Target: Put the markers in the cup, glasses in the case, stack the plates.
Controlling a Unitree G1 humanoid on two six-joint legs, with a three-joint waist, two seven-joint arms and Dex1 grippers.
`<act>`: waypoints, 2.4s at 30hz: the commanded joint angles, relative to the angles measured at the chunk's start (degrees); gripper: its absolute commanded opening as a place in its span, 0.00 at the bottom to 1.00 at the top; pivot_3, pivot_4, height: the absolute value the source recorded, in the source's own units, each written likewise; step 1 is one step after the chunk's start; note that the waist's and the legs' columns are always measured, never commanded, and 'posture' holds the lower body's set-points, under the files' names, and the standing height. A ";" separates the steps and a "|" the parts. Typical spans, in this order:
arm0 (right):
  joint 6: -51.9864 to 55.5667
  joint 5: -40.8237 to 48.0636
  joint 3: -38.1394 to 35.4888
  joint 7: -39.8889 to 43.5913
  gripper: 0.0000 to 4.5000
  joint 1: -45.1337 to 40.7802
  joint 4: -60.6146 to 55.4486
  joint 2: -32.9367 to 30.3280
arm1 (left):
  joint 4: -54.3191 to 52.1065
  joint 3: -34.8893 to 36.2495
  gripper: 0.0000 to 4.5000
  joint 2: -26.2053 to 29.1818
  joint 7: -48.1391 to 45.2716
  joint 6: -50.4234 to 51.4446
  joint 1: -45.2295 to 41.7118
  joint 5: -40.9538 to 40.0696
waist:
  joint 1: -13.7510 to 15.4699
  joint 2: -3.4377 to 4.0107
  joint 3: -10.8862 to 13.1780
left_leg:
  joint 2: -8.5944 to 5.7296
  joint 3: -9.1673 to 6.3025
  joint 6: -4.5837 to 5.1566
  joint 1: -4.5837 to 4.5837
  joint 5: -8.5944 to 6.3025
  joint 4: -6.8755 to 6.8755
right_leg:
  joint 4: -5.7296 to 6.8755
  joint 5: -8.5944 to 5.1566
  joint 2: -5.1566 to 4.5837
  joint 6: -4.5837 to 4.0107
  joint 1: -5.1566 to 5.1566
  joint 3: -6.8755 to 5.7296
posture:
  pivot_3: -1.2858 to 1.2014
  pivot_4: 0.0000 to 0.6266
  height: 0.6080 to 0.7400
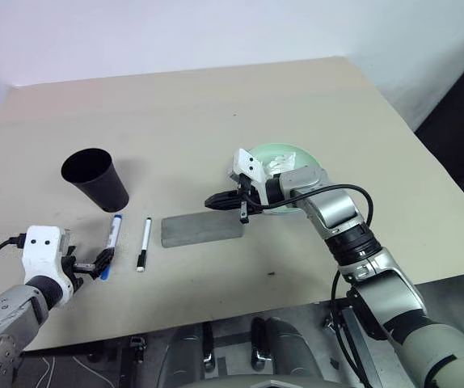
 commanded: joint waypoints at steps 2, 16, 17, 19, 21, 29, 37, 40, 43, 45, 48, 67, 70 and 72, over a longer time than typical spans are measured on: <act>-0.07 0.79 -0.81 -0.84 0.01 -0.85 -2.87 -0.25 | -2.35 -0.23 1.00 0.71 1.03 3.79 -3.13 -0.54 | 0.04 -0.01 0.00 | 0.00 0.00 0.00 0.00 0.00 0.00 | 0.00 0.00 0.00 0.00 0.00 0.01 | 0.52 0.24 1.00; 0.77 0.57 -0.84 -3.16 0.01 0.22 -3.62 -1.49 | -0.78 1.58 1.00 1.03 5.31 28.12 -15.07 -0.68 | -0.13 -0.08 0.00 | -0.01 0.01 -0.07 0.05 0.09 0.13 | 0.33 0.01 0.00 0.02 -0.03 0.05 | 0.52 0.24 1.00; 0.71 0.52 -0.79 -3.27 0.01 0.25 -3.59 -1.55 | -0.56 1.69 1.00 1.04 5.37 28.96 -15.62 -0.24 | -0.12 -0.09 0.00 | -0.02 0.01 -0.07 0.07 0.09 0.14 | 0.37 0.00 0.00 0.02 -0.03 0.07 | 0.52 0.24 1.00; 0.56 0.39 -0.68 -3.54 0.01 0.37 -3.53 -1.67 | -0.02 1.78 1.00 0.80 5.73 30.50 -16.93 0.93 | -0.12 -0.09 0.00 | -0.02 0.01 -0.10 0.09 0.11 0.15 | 0.45 -0.02 0.00 0.05 -0.05 0.08 | 0.52 0.24 1.00; 0.52 0.37 -0.73 -3.82 0.01 0.49 -3.52 -1.74 | 0.02 1.44 1.00 0.12 5.77 32.03 -18.40 1.48 | -0.08 -0.09 0.00 | -0.02 0.00 -0.13 0.11 0.13 0.16 | 0.55 -0.03 0.00 0.04 -0.09 0.10 | 0.52 0.24 1.00; 0.46 0.39 -1.01 -4.88 0.00 0.66 -3.12 -1.77 | -0.01 0.93 0.86 -0.04 4.61 34.67 -20.65 3.83 | -0.08 -0.11 0.00 | -0.03 0.00 -0.17 0.13 0.17 0.16 | 0.63 0.00 0.00 -0.01 -0.12 0.15 | 0.52 0.24 1.00; 0.22 0.38 -1.15 -5.42 0.00 0.76 -2.36 -1.87 | 0.35 1.61 0.26 0.19 4.05 35.21 -21.65 6.56 | -0.04 -0.13 0.01 | -0.03 0.00 -0.18 0.13 0.18 0.16 | 0.63 0.00 0.00 -0.02 -0.13 0.17 | 0.52 0.24 1.00; -0.10 0.21 -1.16 -5.48 0.00 0.81 -1.84 -2.03 | 0.46 1.96 0.05 0.32 3.45 35.60 -21.66 7.53 | -0.03 -0.14 0.01 | -0.03 0.00 -0.18 0.13 0.18 0.16 | 0.63 0.00 0.00 -0.02 -0.13 0.17 | 0.52 0.24 1.00; -0.33 0.18 -1.33 -5.48 0.00 0.73 -1.39 -2.24 | 0.56 2.39 0.05 0.49 3.06 35.70 -21.44 8.44 | -0.08 -0.15 0.02 | -0.03 0.00 -0.18 0.13 0.18 0.16 | 0.63 0.00 0.00 -0.02 -0.13 0.17 | 0.52 0.24 1.00; -0.45 0.33 -1.49 -5.43 0.00 0.60 -1.17 -2.39 | 0.88 2.73 0.05 0.86 2.91 35.17 -21.08 9.43 | -0.09 -0.15 0.02 | -0.03 0.00 -0.18 0.13 0.18 0.16 | 0.63 0.00 0.00 -0.02 -0.14 0.18 | 0.52 0.24 1.00; -0.86 1.11 -2.04 -4.90 0.00 0.52 -1.36 -2.49 | 2.37 4.49 0.05 1.13 3.39 32.75 -21.37 11.81 | -0.09 -0.18 0.03 | -0.03 0.00 -0.18 0.13 0.18 0.15 | 0.63 0.00 0.00 -0.02 -0.15 0.18 | 0.52 0.24 1.00; -0.04 15.21 -10.81 -1.53 0.29 2.44 -10.84 -1.82 | 27.78 12.88 0.05 5.16 1.04 -26.03 -22.96 23.68 | 0.26 -0.37 0.06 | -0.03 0.03 -0.20 0.05 0.16 -0.02 | 0.53 -0.08 -0.15 -0.22 -0.31 0.22 | 0.52 0.24 1.00; -0.55 15.64 -10.42 -0.43 0.52 3.26 -12.56 -2.53 | 30.32 12.64 0.05 4.39 -1.24 -32.46 -25.73 21.28 | 0.19 -0.38 0.05 | -0.05 0.03 -0.19 0.02 0.16 -0.02 | 0.46 -0.09 -0.20 -0.27 -0.29 0.21 | 0.52 0.24 1.00; -1.04 15.95 -10.09 0.57 0.68 4.06 -14.15 -3.13 | 31.41 12.23 0.05 3.19 -5.45 -37.99 -27.46 18.18 | 0.18 -0.38 0.05 | -0.05 0.04 -0.19 0.02 0.15 -0.03 | 0.40 -0.09 -0.21 -0.27 -0.27 0.21 | 0.52 0.24 1.00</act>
